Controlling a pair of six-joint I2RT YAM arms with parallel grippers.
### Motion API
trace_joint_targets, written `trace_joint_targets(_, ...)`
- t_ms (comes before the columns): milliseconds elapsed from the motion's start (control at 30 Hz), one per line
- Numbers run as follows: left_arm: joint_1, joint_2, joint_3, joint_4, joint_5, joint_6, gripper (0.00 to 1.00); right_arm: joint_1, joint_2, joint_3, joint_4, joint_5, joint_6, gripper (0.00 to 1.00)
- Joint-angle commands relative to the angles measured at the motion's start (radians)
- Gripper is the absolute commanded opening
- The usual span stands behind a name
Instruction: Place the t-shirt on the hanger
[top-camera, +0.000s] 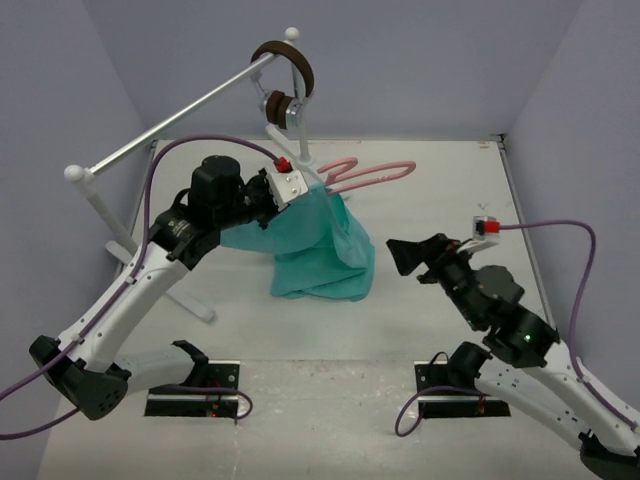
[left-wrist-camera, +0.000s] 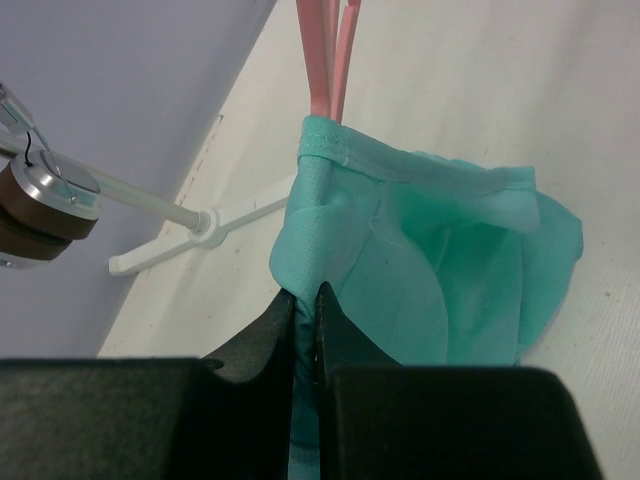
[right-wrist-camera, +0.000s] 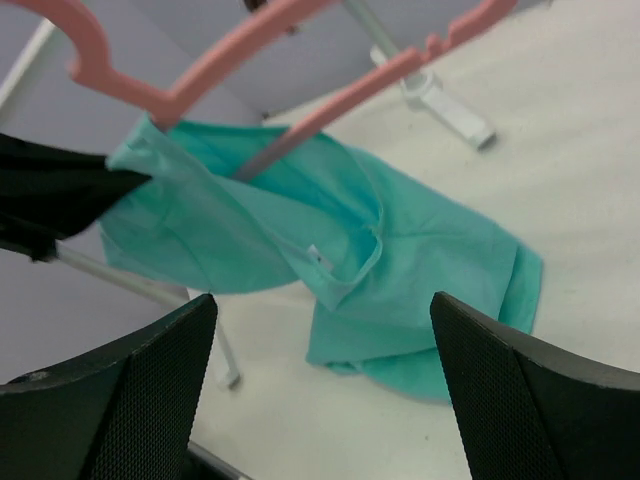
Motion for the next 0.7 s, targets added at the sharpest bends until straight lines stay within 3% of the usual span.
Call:
trace_joint_targets(0,0.0,-0.049,-0.003,0.092,0.046,-0.038,0.0,0.005,0.241,-0.028,0.236,-0.173,0.064,0.88)
trace_joint_targets(100,0.0,-0.073,-0.015,0.103,0.071,-0.046,0.0,0.004,0.403,-0.01,0.316,-0.179,0.055,0.84)
trace_joint_targets(233,0.001,-0.093,-0.015,0.116,0.109,-0.072,0.0,0.003,0.547,0.039,0.381,-0.149,0.053,0.71)
trace_joint_targets(433,-0.001,-0.125,-0.025,0.131,0.14,-0.104,0.0,0.003,0.674,0.002,0.484,-0.196,0.072,0.57)
trace_joint_targets(533,0.001,-0.139,-0.038,0.147,0.128,-0.109,0.0,0.004,0.653,-0.049,0.536,-0.213,0.075,0.57)
trace_joint_targets(667,0.001,-0.139,-0.045,0.152,0.082,-0.107,0.0,0.003,0.529,-0.077,0.496,-0.234,0.038,0.68)
